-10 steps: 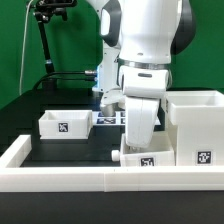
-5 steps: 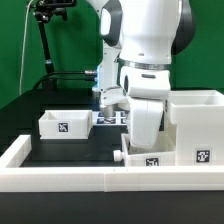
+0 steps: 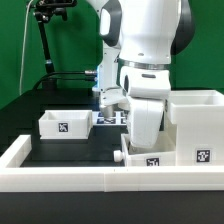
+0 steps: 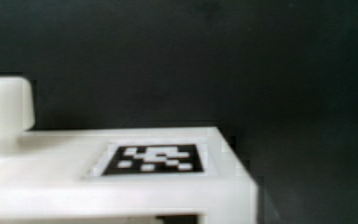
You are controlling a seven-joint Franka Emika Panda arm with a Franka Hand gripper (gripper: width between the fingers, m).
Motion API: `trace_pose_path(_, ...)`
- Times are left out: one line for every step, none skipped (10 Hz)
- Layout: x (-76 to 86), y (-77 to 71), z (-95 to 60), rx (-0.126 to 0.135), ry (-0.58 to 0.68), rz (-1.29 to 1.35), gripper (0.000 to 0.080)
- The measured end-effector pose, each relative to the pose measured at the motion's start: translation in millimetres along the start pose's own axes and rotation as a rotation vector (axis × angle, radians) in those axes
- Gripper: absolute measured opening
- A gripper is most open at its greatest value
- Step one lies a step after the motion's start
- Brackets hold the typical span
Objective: Assemble drawer
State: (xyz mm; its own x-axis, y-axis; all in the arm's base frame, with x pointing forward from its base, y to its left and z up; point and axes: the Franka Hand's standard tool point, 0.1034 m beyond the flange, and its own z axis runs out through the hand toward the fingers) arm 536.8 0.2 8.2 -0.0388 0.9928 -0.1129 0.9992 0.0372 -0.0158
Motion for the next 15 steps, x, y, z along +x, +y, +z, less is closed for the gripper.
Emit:
trace_pose_path(5.7, 0.4, -0.6, -0.001, 0.002, -0.009, 0.0044)
trace_pose_path(6.0, 0.7, -1.0, 0.005, -0.001, -0.013, 0.0044)
trace_pose_path(6.4, 1.0, -1.2, 0.005, -0.002, 0.021, 0.0044)
trace_pose_path(6.7, 1.5, -1.5, 0.004, -0.002, 0.044, 0.0044)
trace_pose_path(6.5, 2.8, -1.7, 0.003, -0.002, 0.051, 0.0044)
trace_pose_path(5.9, 2.7, -1.6, 0.003, -0.002, 0.05, 0.0044)
trace_pose_path(5.9, 2.7, -1.6, 0.002, -0.002, 0.05, 0.0044)
trace_pose_path(5.8, 2.7, -1.6, 0.002, -0.002, 0.05, 0.0044)
trace_pose_path(6.3, 2.6, -1.7, 0.0, -0.001, 0.061, 0.0044)
trace_pose_path(7.2, -0.9, -1.1, -0.003, 0.002, 0.122, 0.0044)
trace_pose_path(7.9, -3.6, -2.1, -0.001, 0.0, 0.181, 0.0044)
trace_pose_path(8.0, -4.8, -2.4, 0.002, -0.002, 0.198, 0.0044)
trace_pose_path(8.0, -5.3, -2.3, 0.003, -0.002, 0.211, 0.0046)
trace_pose_path(7.9, -5.4, -2.3, 0.003, -0.002, 0.219, 0.0048)
trace_pose_path(7.8, -5.5, -2.2, 0.003, -0.002, 0.219, 0.0048)
